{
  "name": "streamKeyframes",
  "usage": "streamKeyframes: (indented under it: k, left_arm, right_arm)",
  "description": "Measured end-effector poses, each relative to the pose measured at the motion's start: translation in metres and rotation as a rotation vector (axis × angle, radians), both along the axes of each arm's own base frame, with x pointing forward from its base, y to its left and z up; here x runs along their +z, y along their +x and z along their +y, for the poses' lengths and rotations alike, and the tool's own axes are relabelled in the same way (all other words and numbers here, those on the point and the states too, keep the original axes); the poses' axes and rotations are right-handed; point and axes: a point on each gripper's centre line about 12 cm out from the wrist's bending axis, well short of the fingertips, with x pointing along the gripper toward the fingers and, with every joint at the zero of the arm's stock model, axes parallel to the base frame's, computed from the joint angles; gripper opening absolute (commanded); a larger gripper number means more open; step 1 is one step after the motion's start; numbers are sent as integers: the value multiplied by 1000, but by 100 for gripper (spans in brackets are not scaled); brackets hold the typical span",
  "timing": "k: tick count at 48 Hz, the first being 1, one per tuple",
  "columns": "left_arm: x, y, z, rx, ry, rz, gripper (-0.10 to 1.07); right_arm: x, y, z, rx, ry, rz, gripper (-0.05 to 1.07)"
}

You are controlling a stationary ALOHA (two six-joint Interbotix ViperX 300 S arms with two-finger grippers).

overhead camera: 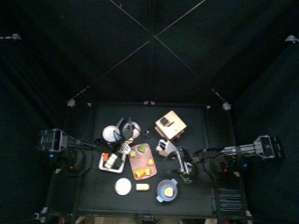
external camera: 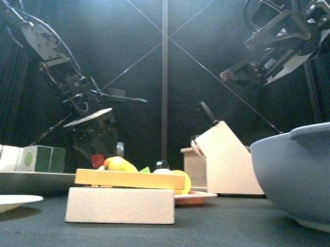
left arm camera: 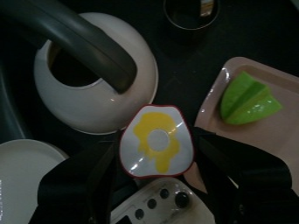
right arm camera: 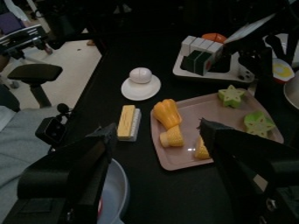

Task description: Place apple half on small plate

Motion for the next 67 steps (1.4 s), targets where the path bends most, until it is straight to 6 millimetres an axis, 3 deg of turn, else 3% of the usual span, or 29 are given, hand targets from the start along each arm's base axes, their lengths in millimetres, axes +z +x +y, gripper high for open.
streamKeyframes:
  k: [8,22,31,49,67]
  left_arm:
    - [5,-3,-20,-94,15,-7,76]
    - [36,-13,-115,-617,36,-120,76]
    - [29,-28,-159,-799,-105,-171,76]
    - [-3,-25,-182,-847,-275,-134,77]
    - [-5,-23,-186,-864,-298,-140,85]
  right_arm:
    - [0,0,0,0,-1,0,104]
    - [0,0,0,0,0,0,104]
    - [0,0,0,0,0,2,104]
    - [-3,1,0,-2,0,9,104]
    - [-3,1,0,-2,0,12,104]
